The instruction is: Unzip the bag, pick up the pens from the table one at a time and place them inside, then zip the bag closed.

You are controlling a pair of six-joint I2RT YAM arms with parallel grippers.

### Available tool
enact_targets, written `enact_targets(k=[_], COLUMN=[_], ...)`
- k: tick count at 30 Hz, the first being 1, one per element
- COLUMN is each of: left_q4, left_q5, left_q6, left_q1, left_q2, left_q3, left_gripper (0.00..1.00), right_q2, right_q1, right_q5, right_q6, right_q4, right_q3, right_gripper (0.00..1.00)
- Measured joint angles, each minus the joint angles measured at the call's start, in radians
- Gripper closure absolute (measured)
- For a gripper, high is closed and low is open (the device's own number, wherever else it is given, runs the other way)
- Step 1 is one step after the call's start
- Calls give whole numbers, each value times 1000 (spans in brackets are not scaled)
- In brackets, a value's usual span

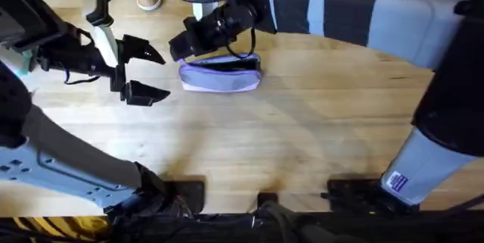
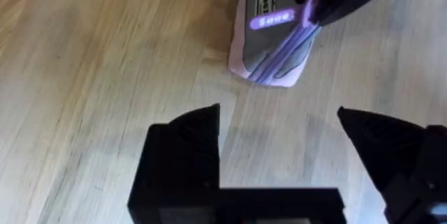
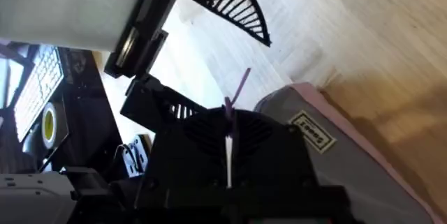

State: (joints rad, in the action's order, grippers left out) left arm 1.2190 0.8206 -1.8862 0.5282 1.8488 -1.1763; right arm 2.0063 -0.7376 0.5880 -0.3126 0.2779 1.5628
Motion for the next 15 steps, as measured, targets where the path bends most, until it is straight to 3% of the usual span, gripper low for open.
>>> enact_targets(k=[11,15], left_q4=[9,8], left_q5=[148,165], left_q6=[0,0], left_q1=[-5,-35], left_q2=[0,0], left_q3=[0,0], left_gripper=[7,7], right_q2=[-5,-5], right_q1=[0,0], right_q5=[-42,-63], right_q6=[11,11], right_q4=[14,29], right_q3=[18,25], right_gripper=[968,968])
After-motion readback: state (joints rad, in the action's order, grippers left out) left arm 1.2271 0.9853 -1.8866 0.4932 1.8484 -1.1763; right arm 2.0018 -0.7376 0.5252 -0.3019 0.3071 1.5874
